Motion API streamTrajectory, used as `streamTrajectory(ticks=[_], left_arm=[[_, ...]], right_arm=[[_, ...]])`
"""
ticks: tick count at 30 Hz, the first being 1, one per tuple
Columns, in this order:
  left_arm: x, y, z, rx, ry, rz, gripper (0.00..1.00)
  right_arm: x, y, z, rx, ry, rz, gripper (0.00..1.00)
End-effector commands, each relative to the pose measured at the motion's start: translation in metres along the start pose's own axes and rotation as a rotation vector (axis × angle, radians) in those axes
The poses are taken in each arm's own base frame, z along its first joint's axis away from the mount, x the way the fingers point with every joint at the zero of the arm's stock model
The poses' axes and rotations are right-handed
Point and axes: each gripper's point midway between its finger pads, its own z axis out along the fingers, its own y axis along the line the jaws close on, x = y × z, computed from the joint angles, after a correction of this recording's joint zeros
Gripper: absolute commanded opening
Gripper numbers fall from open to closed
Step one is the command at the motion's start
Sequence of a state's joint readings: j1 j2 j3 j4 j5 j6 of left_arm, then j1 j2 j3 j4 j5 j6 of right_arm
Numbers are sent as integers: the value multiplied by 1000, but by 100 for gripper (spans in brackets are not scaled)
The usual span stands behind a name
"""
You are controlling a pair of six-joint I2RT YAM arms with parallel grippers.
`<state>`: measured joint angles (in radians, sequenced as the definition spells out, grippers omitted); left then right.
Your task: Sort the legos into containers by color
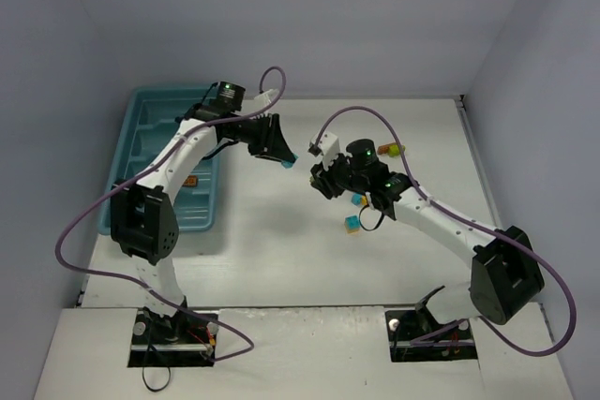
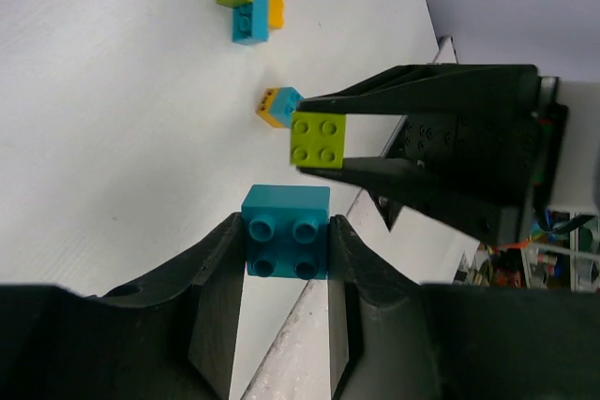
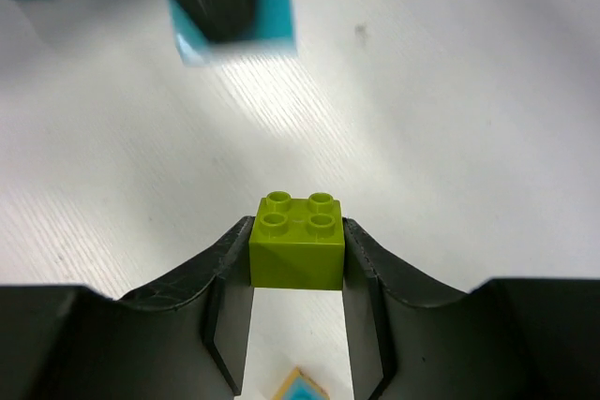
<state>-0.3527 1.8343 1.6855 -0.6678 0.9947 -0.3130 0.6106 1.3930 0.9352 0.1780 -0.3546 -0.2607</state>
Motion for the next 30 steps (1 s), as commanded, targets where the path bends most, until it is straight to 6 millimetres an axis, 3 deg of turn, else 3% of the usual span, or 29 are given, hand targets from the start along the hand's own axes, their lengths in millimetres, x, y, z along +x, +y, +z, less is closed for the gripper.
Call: streamTrajectory(ticks=[1,4,8,10,11,13,16,18,19,21,22,23,27,29,30], left_arm=[[-26,-19,-38,20,-86,87,0],[-30,-11,-46,-15,-99,91,0],[-61,21,-72,-131,-220,71,0],[-85,74,-99,-339,-321,20,0],[-102,85,-117,-416,-378,27,0],[-125,130,-158,-644,-489,2,0],[-157,180,-204,-855,-645,-29,0],[-173,194,-218,-908,-713,-25,0],[-176,221,-237,-978,-754,-55,0],[-189,231,-248,-1019,-791,-39,0],[-190,253,-244,-1048,-774,-44,0],[-193,260,-248,-1075,-784,-44,3],[-219,275,-255,-1084,-861,-2,8],[-222,293,-249,-1097,-866,-5,13],[-223,293,-249,-1096,-868,-4,14]], right_arm=[[-4,-14,-9,49,-21,-2,1],[2,-15,-7,53,-4,4,1],[0,-17,-5,51,-3,14,1],[-2,-17,-3,51,-5,18,1],[-3,-18,-3,51,-6,17,1],[-6,-19,-3,51,-11,21,1],[-8,-20,-3,51,-15,25,1],[-8,-19,-2,44,-18,30,1],[-10,-19,-3,44,-21,34,1],[-12,-18,-3,36,-27,40,1],[-13,-17,-3,30,-31,42,1],[-15,-17,-2,26,-34,49,1],[-19,-14,-4,11,-46,60,1],[-21,-13,-7,12,-52,64,1],[-21,-13,-7,12,-52,67,1]])
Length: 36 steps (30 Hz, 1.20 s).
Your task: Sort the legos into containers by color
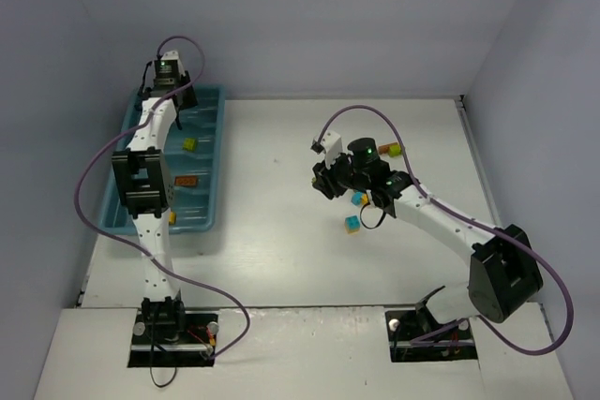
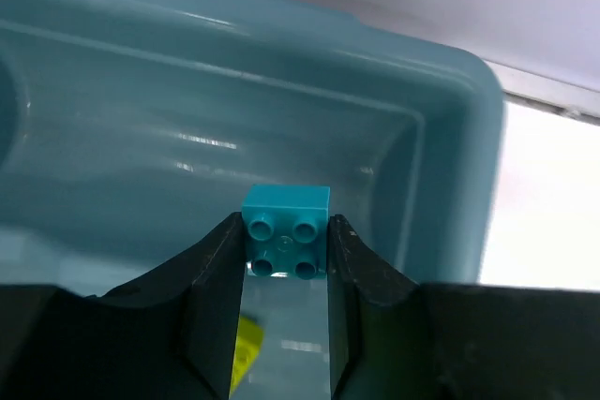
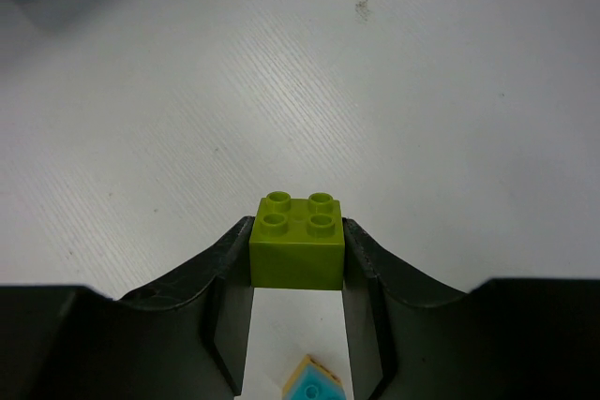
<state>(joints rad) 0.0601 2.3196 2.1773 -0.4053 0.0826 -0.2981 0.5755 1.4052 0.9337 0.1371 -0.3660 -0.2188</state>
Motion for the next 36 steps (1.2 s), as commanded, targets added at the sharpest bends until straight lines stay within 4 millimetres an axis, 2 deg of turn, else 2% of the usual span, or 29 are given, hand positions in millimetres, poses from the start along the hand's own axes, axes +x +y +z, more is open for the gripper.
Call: streamTrajectory(ticks=[1,2,3,5,6,8,11,12,14,15,17,19,21,22,24,25,26,29,32,36], left_arm=[[-78,-12,-18,3,-238,9,17],[-77,-12,-14,2,-234,11,21],[-71,-9,-7,-2,-221,10,30],[-72,-9,-4,0,-222,-3,42],[-72,-9,-4,6,-219,-9,52],[-72,-13,-8,23,-214,-19,57],[-74,-33,-31,99,-189,-21,63],[-75,-45,-52,121,-172,-9,64],[-71,-69,-77,208,-137,14,65],[-68,-79,-103,255,-113,13,65],[-48,-129,-137,454,-43,35,66],[-22,-167,-179,621,51,43,66],[4,-187,-207,710,126,41,66],[19,-207,-222,770,162,54,66],[44,-227,-246,858,238,30,67],[60,-247,-261,917,274,48,67],[68,-258,-276,973,298,53,67],[108,-283,-296,1034,387,110,68],[132,-294,-309,1057,434,172,68],[147,-291,-309,1034,460,226,68]], right_arm=[[-38,-3,-8,4,-105,-4,1],[-38,-3,-9,4,-105,-2,1],[-38,-3,-9,5,-104,2,1],[-37,-3,-11,8,-103,4,1],[-37,-2,-12,8,-104,4,1],[-38,-3,-13,12,-108,1,2],[-39,-4,-13,14,-109,-10,2],[-42,-4,-12,14,-113,-15,2],[-44,-6,-11,17,-116,-29,2],[-50,-8,-12,22,-127,-37,2],[-57,-10,-13,29,-139,-54,2],[-65,-12,-13,32,-155,-72,2],[-68,-13,-13,30,-159,-83,3],[-70,-15,-12,31,-162,-87,3],[-72,-16,-12,31,-165,-98,3],[-73,-15,-11,28,-166,-100,3],[-73,-15,-11,23,-165,-104,3],[-74,-13,-10,14,-168,-111,4],[-73,-13,-11,10,-168,-109,4],[-72,-12,-13,13,-170,-106,4]])
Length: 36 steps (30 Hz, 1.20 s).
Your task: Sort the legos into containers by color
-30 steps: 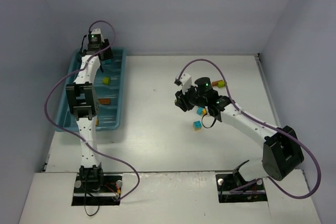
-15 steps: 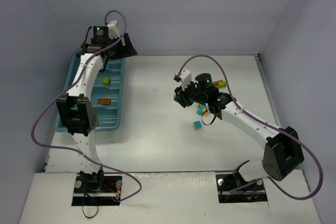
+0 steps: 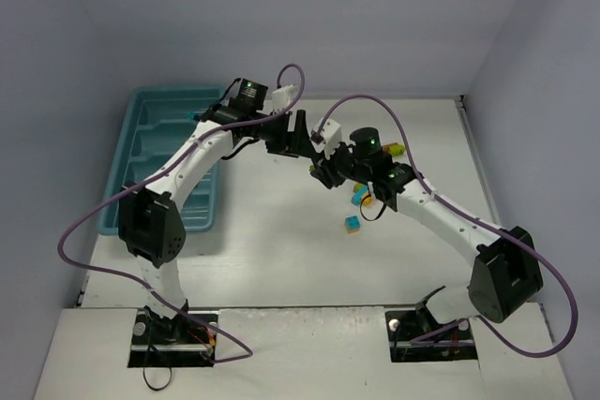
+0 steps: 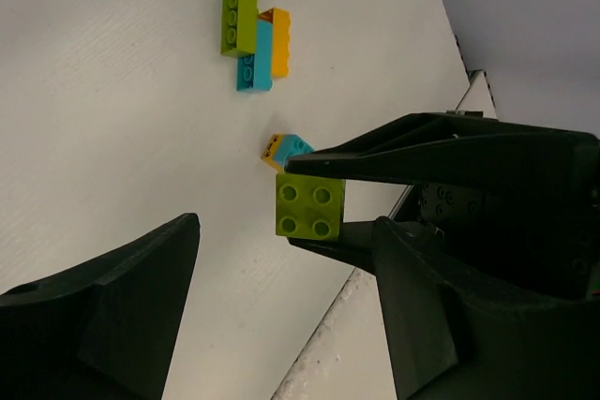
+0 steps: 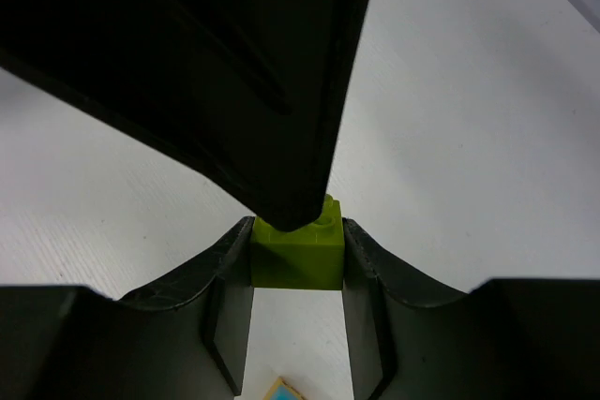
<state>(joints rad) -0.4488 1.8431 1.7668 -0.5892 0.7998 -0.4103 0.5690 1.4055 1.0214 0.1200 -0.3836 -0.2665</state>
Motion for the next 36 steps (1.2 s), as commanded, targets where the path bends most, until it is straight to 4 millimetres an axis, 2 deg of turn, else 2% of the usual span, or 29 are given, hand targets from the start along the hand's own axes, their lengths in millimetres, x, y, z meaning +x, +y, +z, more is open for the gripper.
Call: streamTrajectory(ticks=[1,6,16,20,25,32,36], left_arm=[[-7,-18,-19,25,-29,82,68],[9,-24,-8,46,24,95,68],[21,-41,15,94,64,95,67],[25,-39,19,82,74,87,63],[33,-27,26,46,111,54,59],[39,-24,37,46,134,12,54],[39,-28,39,65,131,6,44]], right_arm=[[-35,-7,-6,14,-102,-41,4],[-36,-4,-9,4,-108,-37,5],[-31,1,-10,-5,-102,-31,5],[-31,1,-12,1,-102,-31,6],[-31,-1,-14,12,-104,-35,6],[-33,-2,-13,16,-108,-41,5],[-33,-2,-13,17,-108,-39,6]])
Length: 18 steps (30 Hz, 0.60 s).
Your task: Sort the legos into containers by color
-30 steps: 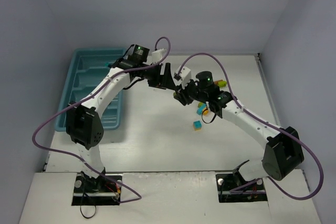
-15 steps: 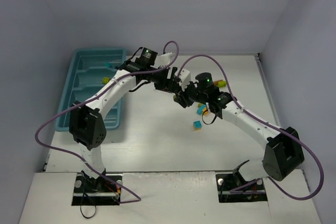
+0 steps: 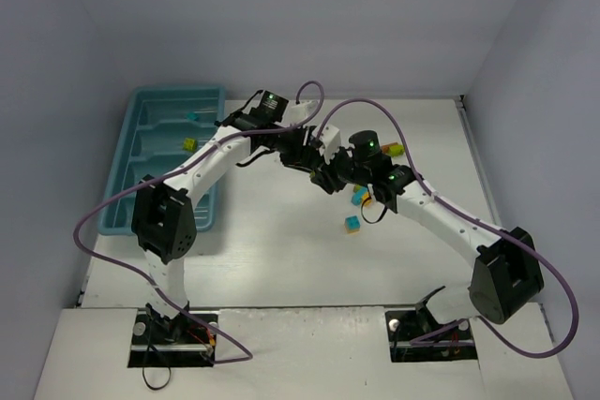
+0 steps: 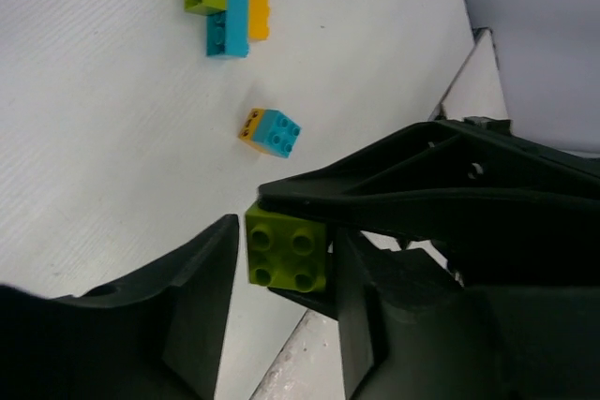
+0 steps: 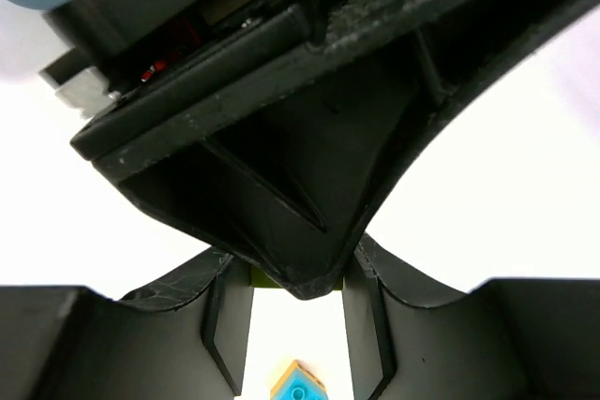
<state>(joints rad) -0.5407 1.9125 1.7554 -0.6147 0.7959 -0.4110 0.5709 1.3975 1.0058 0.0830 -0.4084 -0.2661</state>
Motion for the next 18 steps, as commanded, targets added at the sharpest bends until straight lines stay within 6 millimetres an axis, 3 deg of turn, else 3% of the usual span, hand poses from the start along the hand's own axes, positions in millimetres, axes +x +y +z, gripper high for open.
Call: streamTrajectory(ticks=[1,3,4,7,10,11,14,18], left_arm=[[-1,-23,-1,54,-8,26,36],[-3,-25,-1,63,-13,30,25],[-4,-26,-2,63,-17,30,16],[-7,-29,-3,72,-24,37,8],[-9,-27,-5,64,-33,46,2],[-9,-25,-6,55,-34,46,1],[-13,-10,-15,9,-50,47,1],[-23,34,-44,-136,-102,16,1]], right_arm=[[-44,-10,-13,53,-142,-52,6],[-44,-10,-12,51,-141,-54,6],[-43,-10,-13,53,-141,-52,6],[-42,-11,-12,58,-137,-50,9],[-41,-13,-11,69,-131,-43,31],[-40,-14,-11,75,-127,-38,49],[-36,-20,-11,104,-118,-12,71],[-34,-32,-15,133,-118,47,82]])
